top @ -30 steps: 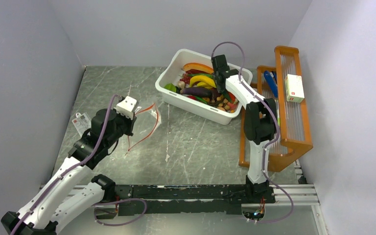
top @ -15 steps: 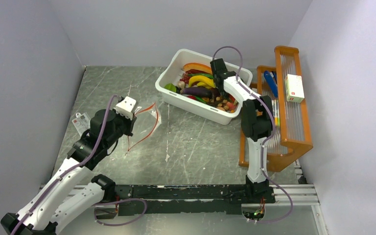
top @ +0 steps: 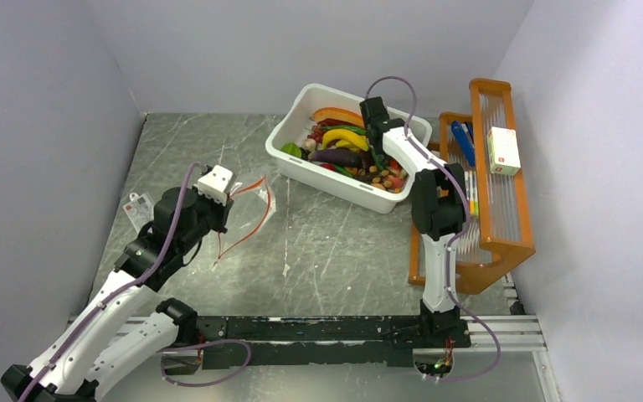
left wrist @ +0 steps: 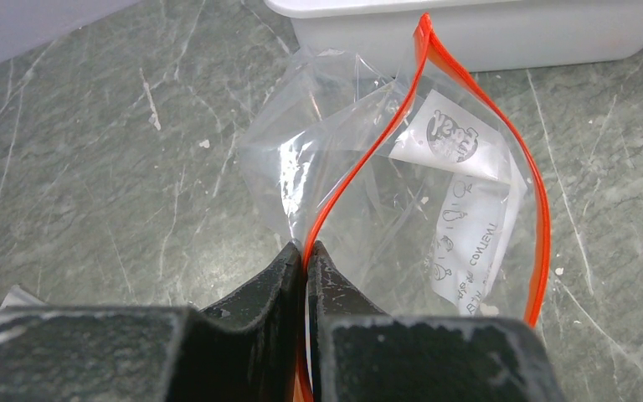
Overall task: Place the food in the zip-top bag and seal the zipper
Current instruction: Pick up the fake vegetable from the bin, then place the fake vegetable in the zipper food storage bag.
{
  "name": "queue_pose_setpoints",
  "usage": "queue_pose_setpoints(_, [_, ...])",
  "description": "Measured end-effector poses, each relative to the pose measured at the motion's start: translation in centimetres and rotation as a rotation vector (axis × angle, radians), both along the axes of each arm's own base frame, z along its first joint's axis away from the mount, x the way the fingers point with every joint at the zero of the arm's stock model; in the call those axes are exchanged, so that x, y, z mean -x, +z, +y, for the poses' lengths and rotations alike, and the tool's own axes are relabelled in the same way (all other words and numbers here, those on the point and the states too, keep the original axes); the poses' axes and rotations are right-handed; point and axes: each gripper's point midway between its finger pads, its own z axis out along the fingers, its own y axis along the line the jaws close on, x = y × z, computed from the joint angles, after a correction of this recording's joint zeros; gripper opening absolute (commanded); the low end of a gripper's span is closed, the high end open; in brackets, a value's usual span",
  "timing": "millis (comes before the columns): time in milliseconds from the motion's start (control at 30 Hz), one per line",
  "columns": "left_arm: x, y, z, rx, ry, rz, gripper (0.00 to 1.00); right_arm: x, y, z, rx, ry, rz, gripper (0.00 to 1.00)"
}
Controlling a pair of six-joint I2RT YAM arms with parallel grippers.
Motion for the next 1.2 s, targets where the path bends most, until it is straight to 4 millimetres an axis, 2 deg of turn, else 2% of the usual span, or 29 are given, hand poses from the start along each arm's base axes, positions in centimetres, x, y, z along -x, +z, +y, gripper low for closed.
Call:
queue_pose_setpoints(133, [0.1, 0.3, 0.1, 0.005, 0.000, -0.009, 0.07, -0.2, 2.4, 0.7, -0.022, 0.001, -0.052, 0.13])
queue_pose_setpoints(367, [0.2, 0.5, 0.0, 0.010, -0.004, -0.015, 0.07, 0.3, 7.7, 2.3, -0.069, 0.015, -0.163, 0.16])
queue_pose_setpoints(600, [0.2, 0.4, 0.0, 0.010, -0.005, -0.013, 0.07, 2.0, 10.7, 5.2, -0.122, 0.056, -0.221, 0.16])
queue_pose_setpoints(733, [0.2, 0.2, -0.1, 0.020, 0.001, -0.002, 0.07, 4.8, 13.1, 7.4, -0.202, 0.107, -0.258, 0.16])
queue_pose_setpoints(867, [0.2, -0.1, -0.1, 0.027, 0.004, 0.004, 0.07, 8.6, 15.7, 9.7, -0.343, 0.202, -0.313, 0.16])
queue_pose_setpoints(1033, [0.1, 0.0, 0.2, 0.029, 0.023, -0.010, 0.07, 14.2, 18.8, 14.1, -0.633, 0.383, -0.362, 0.16])
queue_pose_setpoints(1200, [-0.6, 1.2, 0.7, 0.016, 0.048, -0.070, 0.07, 19.4, 21.1, 18.8, -0.970, 0.536, -0.307, 0.16])
